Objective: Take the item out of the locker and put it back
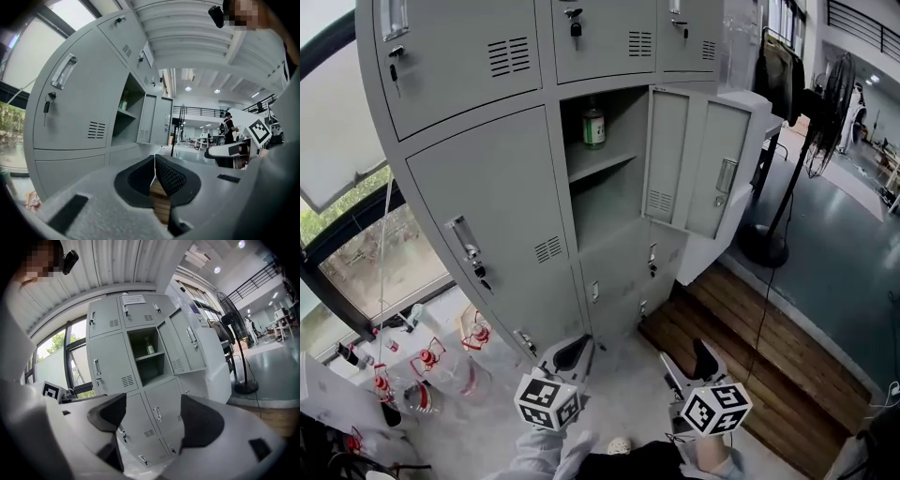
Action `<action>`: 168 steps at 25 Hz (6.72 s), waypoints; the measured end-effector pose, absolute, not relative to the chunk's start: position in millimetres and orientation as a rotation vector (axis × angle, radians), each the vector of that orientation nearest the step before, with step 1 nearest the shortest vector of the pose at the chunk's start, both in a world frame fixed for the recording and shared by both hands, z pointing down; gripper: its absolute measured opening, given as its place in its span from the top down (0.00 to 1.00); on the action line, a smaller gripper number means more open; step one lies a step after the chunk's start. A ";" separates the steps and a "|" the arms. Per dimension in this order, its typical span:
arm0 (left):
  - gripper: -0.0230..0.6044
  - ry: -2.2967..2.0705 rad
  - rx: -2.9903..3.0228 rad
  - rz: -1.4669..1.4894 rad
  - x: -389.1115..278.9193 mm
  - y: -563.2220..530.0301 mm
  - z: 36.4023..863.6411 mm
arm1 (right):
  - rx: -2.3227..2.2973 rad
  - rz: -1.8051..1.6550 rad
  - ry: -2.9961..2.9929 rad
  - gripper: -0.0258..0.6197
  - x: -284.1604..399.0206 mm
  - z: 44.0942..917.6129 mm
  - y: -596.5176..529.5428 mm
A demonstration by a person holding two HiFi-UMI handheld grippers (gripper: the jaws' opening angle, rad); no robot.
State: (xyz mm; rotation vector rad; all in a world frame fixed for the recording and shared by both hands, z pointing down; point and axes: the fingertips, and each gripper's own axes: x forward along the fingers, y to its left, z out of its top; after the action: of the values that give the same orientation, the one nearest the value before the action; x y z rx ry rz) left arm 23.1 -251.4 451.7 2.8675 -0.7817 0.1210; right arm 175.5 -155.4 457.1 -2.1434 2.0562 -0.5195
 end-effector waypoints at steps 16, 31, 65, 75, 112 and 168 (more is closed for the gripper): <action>0.95 -0.963 2.893 0.003 44.3 -339.8 417.9 | -2.026 -0.398 2.201 0.42 202.1 418.6 -277.5; 0.95 -1.320 2.912 -0.098 77.4 -454.5 324.0 | -1.727 -0.121 2.464 0.42 225.9 291.8 -509.6; 0.94 -1.717 2.724 -0.180 61.9 -482.0 326.9 | -1.643 -0.130 2.584 0.48 222.9 199.9 -724.4; 0.94 -1.526 2.804 -0.167 70.8 -465.3 323.1 | -1.041 -0.849 2.501 0.48 188.3 196.8 -640.2; 0.94 -1.635 2.576 -0.063 -6.5 -406.7 384.9 | -1.638 -0.426 3.223 0.48 161.5 435.2 -630.7; 0.94 -1.382 2.620 -0.008 47.6 -348.8 441.7 | -1.872 -0.418 2.548 0.96 266.9 457.7 -342.2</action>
State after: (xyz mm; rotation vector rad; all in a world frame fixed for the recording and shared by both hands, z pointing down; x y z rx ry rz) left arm 47.6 -348.8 441.7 2.6202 -1.3820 -0.0075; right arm 266.9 -342.2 457.7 -1.8720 2.5477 -0.4177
